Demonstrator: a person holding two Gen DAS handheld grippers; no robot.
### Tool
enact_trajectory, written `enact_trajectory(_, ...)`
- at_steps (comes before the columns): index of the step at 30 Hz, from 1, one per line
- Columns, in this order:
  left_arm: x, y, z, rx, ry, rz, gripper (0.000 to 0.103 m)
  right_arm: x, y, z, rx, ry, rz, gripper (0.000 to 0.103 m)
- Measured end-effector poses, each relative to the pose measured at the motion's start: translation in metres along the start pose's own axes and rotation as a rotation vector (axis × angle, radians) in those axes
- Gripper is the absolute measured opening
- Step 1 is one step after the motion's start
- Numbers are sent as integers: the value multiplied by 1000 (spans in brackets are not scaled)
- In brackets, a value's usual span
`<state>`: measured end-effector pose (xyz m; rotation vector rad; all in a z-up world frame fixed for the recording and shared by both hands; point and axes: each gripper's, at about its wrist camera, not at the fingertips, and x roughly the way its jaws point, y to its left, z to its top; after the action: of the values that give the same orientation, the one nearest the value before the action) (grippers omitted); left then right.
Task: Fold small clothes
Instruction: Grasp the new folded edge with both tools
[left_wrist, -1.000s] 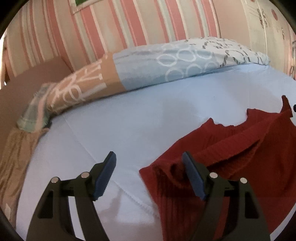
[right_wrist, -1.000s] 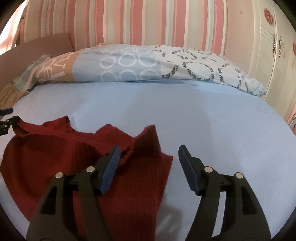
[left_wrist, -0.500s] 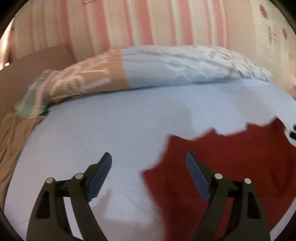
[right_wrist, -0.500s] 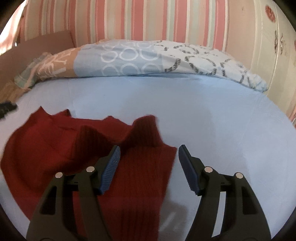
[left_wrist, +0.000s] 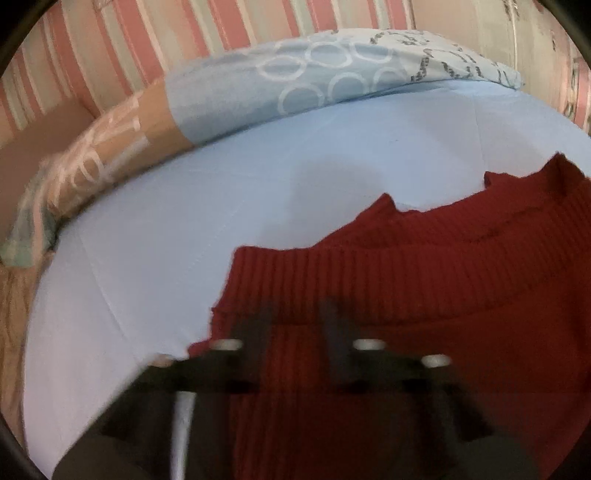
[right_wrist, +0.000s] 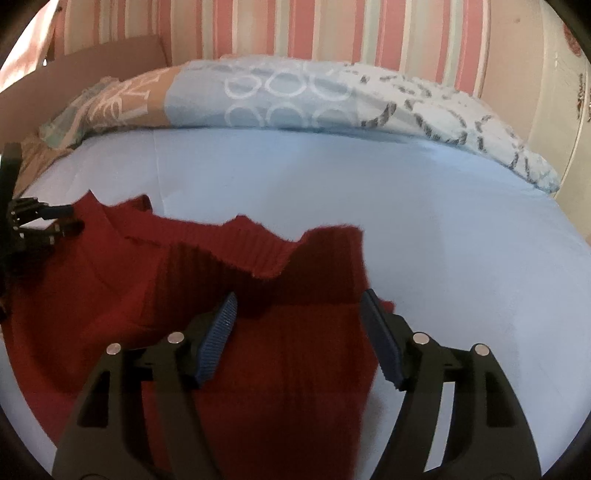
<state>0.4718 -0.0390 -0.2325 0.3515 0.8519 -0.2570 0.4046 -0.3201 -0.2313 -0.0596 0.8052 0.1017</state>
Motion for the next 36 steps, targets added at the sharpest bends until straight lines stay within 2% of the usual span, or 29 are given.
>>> enact_trajectory(3, 3, 3, -1, -23, 1, -2, 11, 13, 2, -2, 11, 47, -16, 70)
enact_trajectory(4, 2, 2, -2, -26, 1, 17, 3, 15, 2, -3, 18, 60, -21, 70)
enact_trajectory(5, 2, 2, -2, -33, 4, 51, 0, 18, 2, -4, 28, 73, -23, 70)
enact_trajectory(7, 5, 6, -3, -65, 9, 52, 0, 20, 2, -4, 29, 79, -29, 66)
enact_trajectory(8, 5, 6, -4, -74, 10, 58, 0, 21, 5, -5, 24, 86, -34, 61)
enact_trajectory(9, 4, 7, -4, -81, 8, 68, 0, 22, 6, -5, 23, 90, -24, 49)
enact_trajectory(10, 4, 8, -4, -86, 7, 72, 0, 23, 8, -4, 27, 94, -17, 44)
enact_trajectory(14, 4, 13, -3, -129, 9, 84, 0, 20, 11, -1, 58, 61, -49, 15)
enact_trajectory(16, 2, 17, -4, -152, 7, 85, 0, 16, 8, 1, 97, 31, -50, 12)
enact_trajectory(17, 1, 19, -4, -165, 1, 86, 0, 14, 7, 2, 104, 17, -55, 8)
enact_trajectory(21, -2, 29, 2, -186, -20, 120, 0, 1, -4, 11, 143, -59, -83, 8)
enact_trajectory(25, 8, 57, 8, -288, -3, 153, 0, 8, -18, 17, 207, -57, -112, 8)
enact_trajectory(28, 16, 73, 3, -347, 26, 157, 0, 22, -26, 10, 248, -2, -130, 8)
enact_trajectory(30, 18, 75, -3, -344, 44, 139, 0, 28, -25, 6, 243, 39, -134, 8)
enact_trajectory(34, 5, 66, -3, -274, 8, 72, 2, 19, -15, 9, 199, 6, -112, 15)
enact_trajectory(35, 1, 61, 0, -244, -3, 45, 5, 15, -13, 9, 192, -8, -109, 19)
enact_trajectory(36, -2, 55, 2, -220, -14, 29, 14, 12, -12, 8, 188, -23, -107, 25)
